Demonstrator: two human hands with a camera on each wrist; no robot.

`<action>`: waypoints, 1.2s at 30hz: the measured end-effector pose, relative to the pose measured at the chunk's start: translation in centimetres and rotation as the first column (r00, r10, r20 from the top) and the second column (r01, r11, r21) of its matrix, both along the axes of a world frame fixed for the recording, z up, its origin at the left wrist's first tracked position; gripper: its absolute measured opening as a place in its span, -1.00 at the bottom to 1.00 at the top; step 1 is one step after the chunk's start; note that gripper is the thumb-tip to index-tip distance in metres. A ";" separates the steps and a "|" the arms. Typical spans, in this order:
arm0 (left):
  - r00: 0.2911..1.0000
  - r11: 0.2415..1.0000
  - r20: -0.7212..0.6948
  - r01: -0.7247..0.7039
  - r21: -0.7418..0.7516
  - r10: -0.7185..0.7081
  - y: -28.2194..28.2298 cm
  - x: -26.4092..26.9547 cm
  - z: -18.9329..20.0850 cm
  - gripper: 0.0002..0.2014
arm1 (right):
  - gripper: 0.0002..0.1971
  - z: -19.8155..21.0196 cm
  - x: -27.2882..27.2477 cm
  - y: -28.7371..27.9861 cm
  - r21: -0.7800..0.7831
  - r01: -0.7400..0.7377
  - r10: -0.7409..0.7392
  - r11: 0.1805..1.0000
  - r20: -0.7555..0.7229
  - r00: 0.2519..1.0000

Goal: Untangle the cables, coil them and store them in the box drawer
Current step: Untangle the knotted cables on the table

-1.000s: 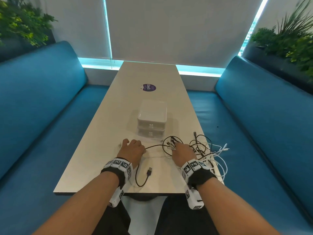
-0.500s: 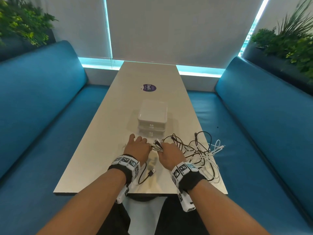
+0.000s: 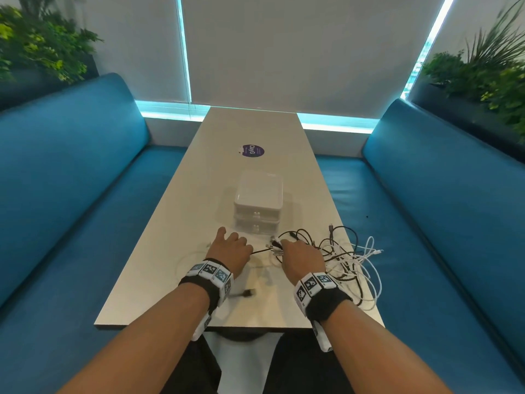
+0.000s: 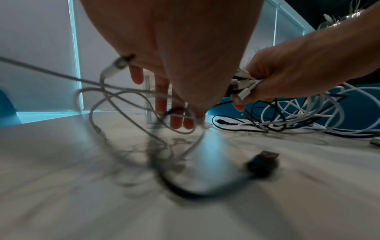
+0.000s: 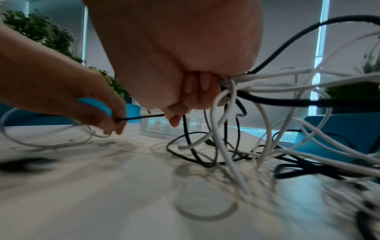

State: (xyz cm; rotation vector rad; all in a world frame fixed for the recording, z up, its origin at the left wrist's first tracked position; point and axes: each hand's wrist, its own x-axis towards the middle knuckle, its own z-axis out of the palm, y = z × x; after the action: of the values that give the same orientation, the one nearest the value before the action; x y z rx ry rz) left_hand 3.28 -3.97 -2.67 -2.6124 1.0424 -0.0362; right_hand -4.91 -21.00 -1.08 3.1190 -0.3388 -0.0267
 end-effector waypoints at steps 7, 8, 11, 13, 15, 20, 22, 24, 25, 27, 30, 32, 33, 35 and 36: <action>0.995 0.994 -0.085 -0.066 -0.088 0.058 1.7 0.4 -0.4 -0.71 | -0.71 0.7 -0.4 -2.6 0.076 0.189 -0.190 0.979 -0.003 0.982; 0.993 0.994 -0.102 -0.071 -0.085 0.062 1.3 0.1 -0.4 -0.71 | -0.72 0.6 -0.4 -2.2 0.106 0.195 -0.197 0.975 0.013 0.980; 0.993 0.994 -0.093 -0.074 -0.082 0.066 -0.1 -1.0 -0.1 -0.69 | -0.76 0.5 -0.2 -0.7 0.173 0.180 -0.200 0.968 0.105 0.974; 0.994 0.990 -0.072 -0.088 -0.107 0.080 -0.9 -1.5 0.3 -0.71 | -0.79 0.4 -0.1 -0.1 0.225 0.138 -0.177 0.965 0.167 0.970; 0.993 0.985 -0.068 -0.106 -0.139 0.098 -1.4 -1.7 0.6 -0.74 | -0.79 0.1 0.1 0.6 0.310 0.050 -0.118 0.950 0.203 0.972; 0.999 0.979 -0.031 -0.043 -0.201 0.037 -2.2 -2.0 0.8 -0.69 | -0.78 -0.2 0.1 1.3 0.422 -0.099 0.066 0.901 0.092 0.994; 0.998 0.971 -0.055 -0.050 -0.232 0.038 -2.0 -1.8 0.6 -0.74 | -0.77 -0.6 0.0 0.8 0.417 -0.082 0.047 0.905 0.092 0.995; 0.994 0.963 -0.093 -0.074 -0.260 0.051 -1.5 -1.3 0.3 -0.74 | -0.78 -0.6 -0.2 0.0 0.407 -0.030 -0.001 0.913 0.078 0.997; 0.993 0.965 -0.108 -0.074 -0.252 0.048 -1.1 -1.1 0.0 -0.72 | -0.79 -0.6 -0.3 -0.5 0.393 0.000 -0.028 0.920 0.065 0.998; 0.993 0.972 -0.110 -0.055 -0.228 0.030 -0.6 -0.8 -0.5 -0.73 | -0.78 -0.6 -0.6 -1.2 0.346 0.069 -0.086 0.936 0.034 0.996; 0.995 0.974 -0.099 -0.034 -0.225 0.012 -0.5 -0.6 -1.1 -0.75 | -0.77 -0.9 -0.8 -1.5 0.309 0.139 -0.154 0.941 0.026 0.988; 0.997 0.975 -0.073 -0.024 -0.223 0.008 -1.0 -0.7 -1.4 -0.75 | -0.78 -1.0 -0.7 -1.0 0.320 0.125 -0.150 0.939 0.054 0.987; 0.998 0.972 -0.062 -0.018 -0.234 0.004 -1.3 -0.9 -1.3 -0.74 | -0.75 -1.1 -0.5 -0.6 0.331 0.096 -0.130 0.939 0.081 0.988; 0.999 0.968 -0.046 -0.007 -0.250 -0.005 -1.9 -1.2 -1.1 -0.74 | -0.68 -1.2 -0.2 0.3 0.345 0.008 -0.056 0.939 0.127 0.990; 0.999 0.971 -0.035 0.006 -0.239 -0.015 -2.2 -1.3 -1.0 -0.75 | -0.69 -1.3 -0.2 0.7 0.343 -0.033 -0.013 0.939 0.130 0.991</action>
State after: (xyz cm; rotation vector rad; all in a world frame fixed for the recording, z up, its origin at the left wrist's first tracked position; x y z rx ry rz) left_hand 1.95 -6.13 -3.64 -2.8325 1.1270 -0.1247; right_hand -5.11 -20.27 -2.33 3.4811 -0.3547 0.1336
